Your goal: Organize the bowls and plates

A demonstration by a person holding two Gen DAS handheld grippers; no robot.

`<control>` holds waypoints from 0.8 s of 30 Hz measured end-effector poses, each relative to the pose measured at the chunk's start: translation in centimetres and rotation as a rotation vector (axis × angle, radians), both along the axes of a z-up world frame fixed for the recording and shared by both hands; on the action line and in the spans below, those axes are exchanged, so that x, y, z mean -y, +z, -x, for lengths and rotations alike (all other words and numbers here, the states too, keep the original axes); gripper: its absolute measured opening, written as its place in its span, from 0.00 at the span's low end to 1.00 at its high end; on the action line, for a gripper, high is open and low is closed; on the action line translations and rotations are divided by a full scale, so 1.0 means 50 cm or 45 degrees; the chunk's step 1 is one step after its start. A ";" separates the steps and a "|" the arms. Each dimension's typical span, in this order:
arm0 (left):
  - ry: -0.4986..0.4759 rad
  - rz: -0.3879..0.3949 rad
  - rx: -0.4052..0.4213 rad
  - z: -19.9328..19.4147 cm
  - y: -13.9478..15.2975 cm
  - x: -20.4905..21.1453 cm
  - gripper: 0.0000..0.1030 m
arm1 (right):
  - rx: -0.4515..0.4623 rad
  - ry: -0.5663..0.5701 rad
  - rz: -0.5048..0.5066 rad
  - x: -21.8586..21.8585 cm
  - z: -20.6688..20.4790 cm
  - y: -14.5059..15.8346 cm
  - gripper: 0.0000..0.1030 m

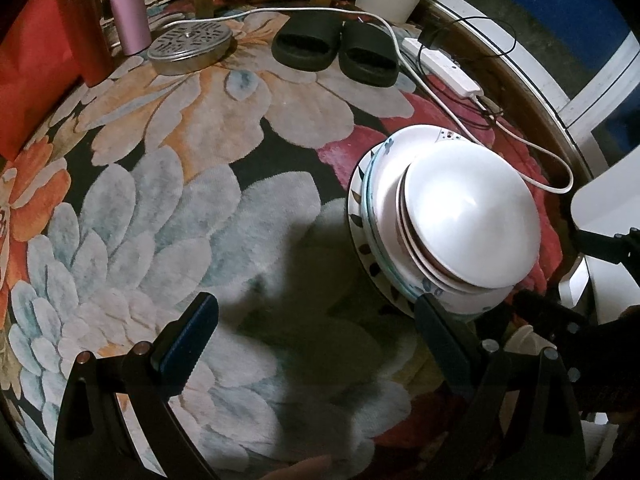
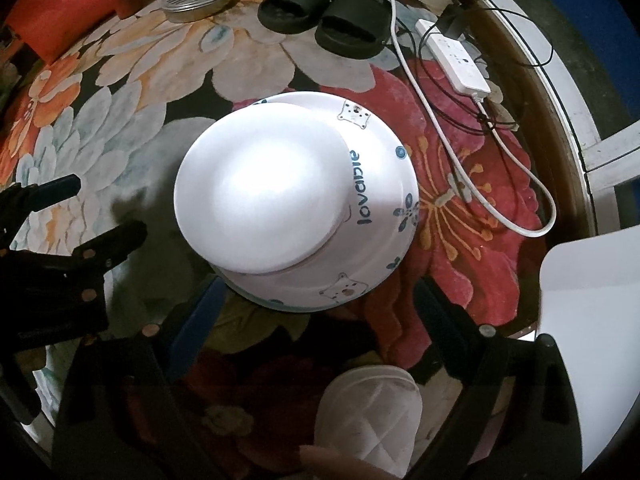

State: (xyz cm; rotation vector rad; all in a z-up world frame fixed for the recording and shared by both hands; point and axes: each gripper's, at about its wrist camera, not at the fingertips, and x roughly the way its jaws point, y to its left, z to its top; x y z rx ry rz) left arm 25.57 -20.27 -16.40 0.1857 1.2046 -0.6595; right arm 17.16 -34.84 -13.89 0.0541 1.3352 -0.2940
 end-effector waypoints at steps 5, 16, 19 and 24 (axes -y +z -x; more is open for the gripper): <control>0.000 0.007 -0.007 -0.001 0.000 -0.002 0.94 | 0.001 0.006 -0.006 -0.001 0.000 -0.002 0.92; 0.000 0.010 -0.017 -0.002 -0.005 -0.003 0.94 | 0.001 0.007 -0.006 -0.002 -0.001 -0.002 0.92; 0.007 0.012 -0.027 -0.003 -0.007 -0.003 0.94 | -0.002 0.006 -0.010 -0.003 -0.001 -0.003 0.92; 0.017 0.014 -0.023 -0.001 -0.006 -0.006 0.94 | -0.001 0.001 -0.009 -0.001 -0.001 -0.004 0.92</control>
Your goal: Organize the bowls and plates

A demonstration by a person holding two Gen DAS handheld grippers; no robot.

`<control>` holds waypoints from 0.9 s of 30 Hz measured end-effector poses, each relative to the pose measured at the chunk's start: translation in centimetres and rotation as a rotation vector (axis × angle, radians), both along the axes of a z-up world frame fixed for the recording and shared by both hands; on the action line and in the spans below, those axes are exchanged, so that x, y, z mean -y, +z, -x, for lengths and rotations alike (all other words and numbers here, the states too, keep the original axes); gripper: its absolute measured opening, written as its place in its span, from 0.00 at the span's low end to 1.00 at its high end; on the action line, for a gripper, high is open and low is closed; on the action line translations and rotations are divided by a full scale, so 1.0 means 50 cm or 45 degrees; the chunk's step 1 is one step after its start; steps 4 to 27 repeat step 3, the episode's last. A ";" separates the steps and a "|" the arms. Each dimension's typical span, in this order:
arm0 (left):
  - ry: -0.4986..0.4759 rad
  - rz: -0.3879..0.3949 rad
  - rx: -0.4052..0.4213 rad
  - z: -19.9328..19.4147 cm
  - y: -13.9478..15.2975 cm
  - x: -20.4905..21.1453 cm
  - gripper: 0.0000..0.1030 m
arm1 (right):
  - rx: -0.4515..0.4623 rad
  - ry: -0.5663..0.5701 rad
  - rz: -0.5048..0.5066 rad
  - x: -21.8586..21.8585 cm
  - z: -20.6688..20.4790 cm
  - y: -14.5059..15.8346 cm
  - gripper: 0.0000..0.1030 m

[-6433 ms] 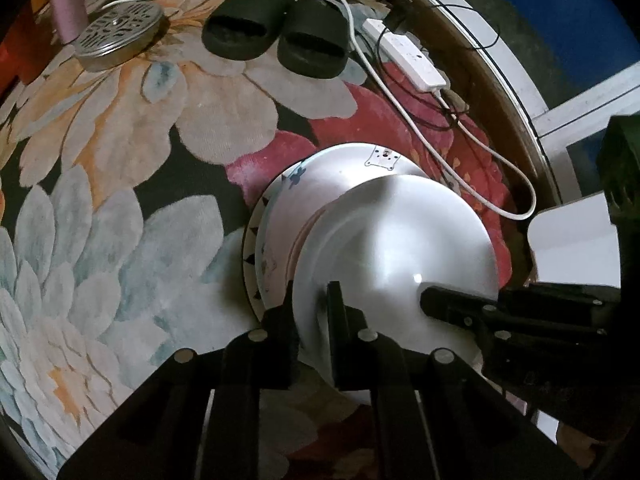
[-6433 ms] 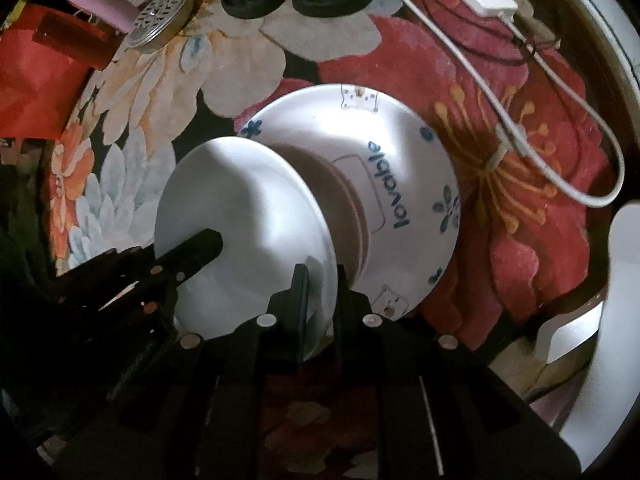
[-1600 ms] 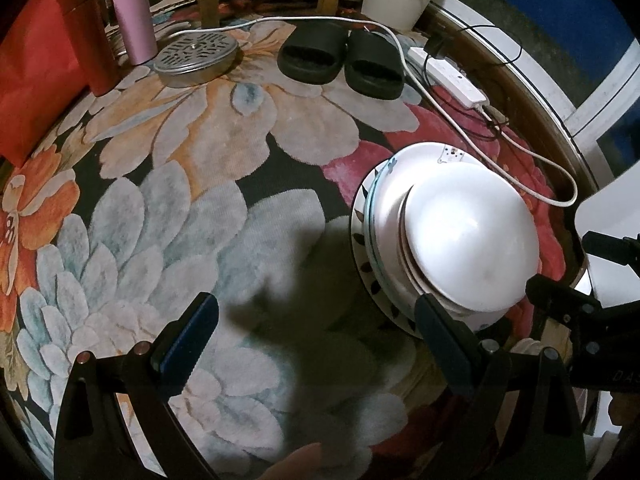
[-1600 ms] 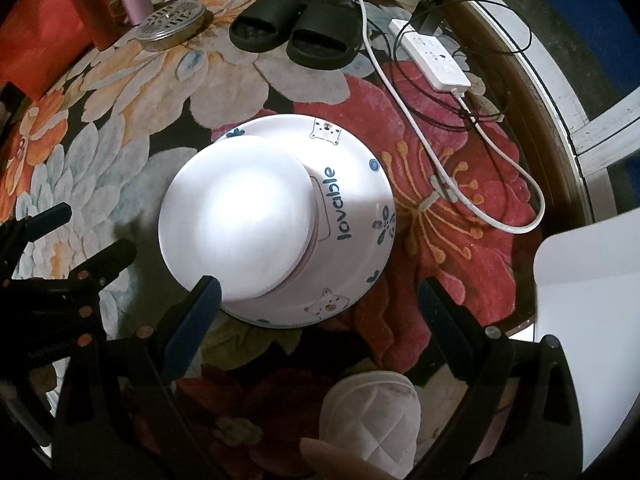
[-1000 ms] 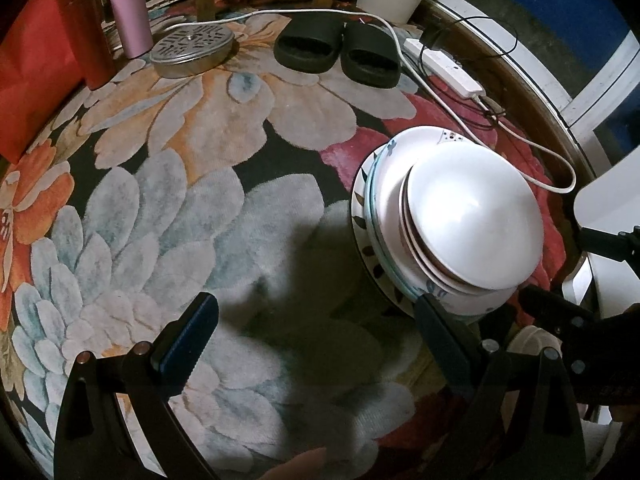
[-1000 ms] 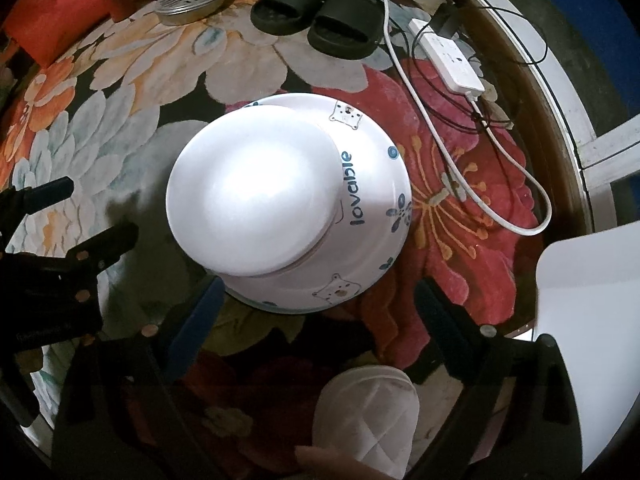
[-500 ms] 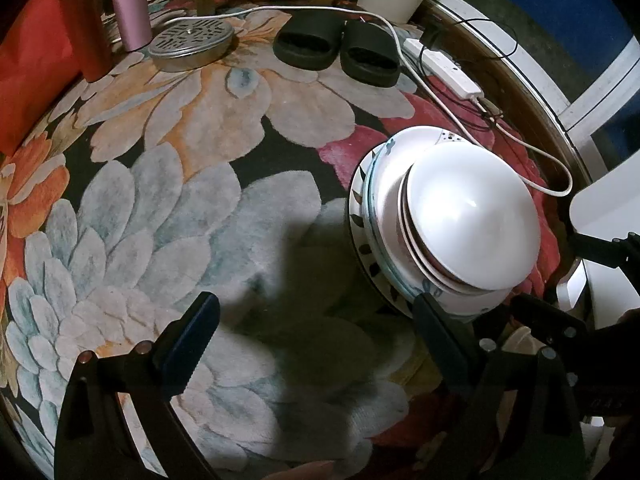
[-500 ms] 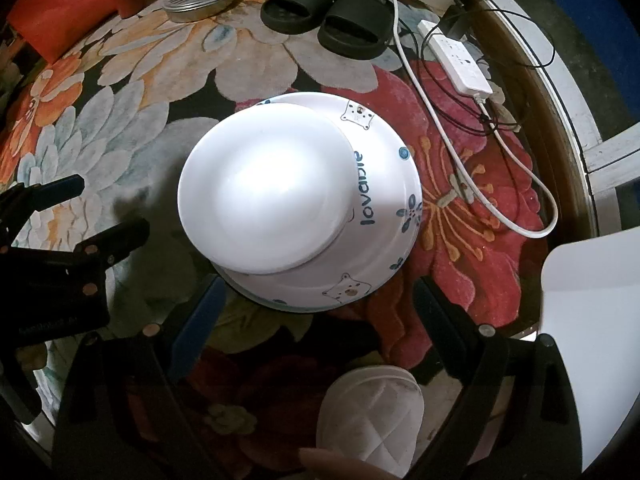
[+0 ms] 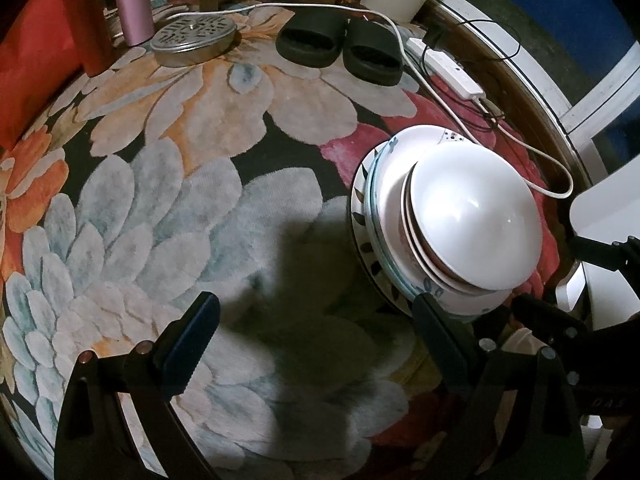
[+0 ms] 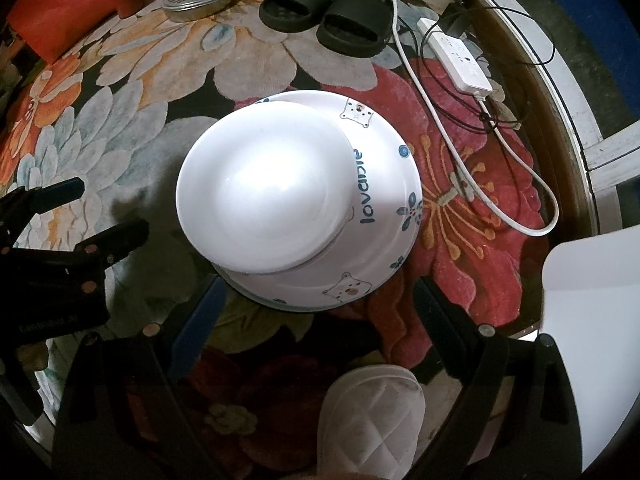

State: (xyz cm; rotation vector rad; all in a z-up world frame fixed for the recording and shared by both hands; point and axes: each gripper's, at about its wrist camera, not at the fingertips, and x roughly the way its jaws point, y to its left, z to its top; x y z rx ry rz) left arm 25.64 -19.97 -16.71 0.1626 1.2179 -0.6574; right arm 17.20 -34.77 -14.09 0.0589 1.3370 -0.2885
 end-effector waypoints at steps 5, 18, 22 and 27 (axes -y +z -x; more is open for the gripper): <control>0.004 0.000 -0.006 -0.001 0.000 -0.004 0.94 | -0.001 0.000 0.000 0.001 0.001 -0.001 0.91; 0.004 0.000 -0.006 -0.001 0.000 -0.004 0.94 | -0.001 0.000 0.000 0.001 0.001 -0.001 0.91; 0.004 0.000 -0.006 -0.001 0.000 -0.004 0.94 | -0.001 0.000 0.000 0.001 0.001 -0.001 0.91; 0.004 0.000 -0.006 -0.001 0.000 -0.004 0.94 | -0.001 0.000 0.000 0.001 0.001 -0.001 0.91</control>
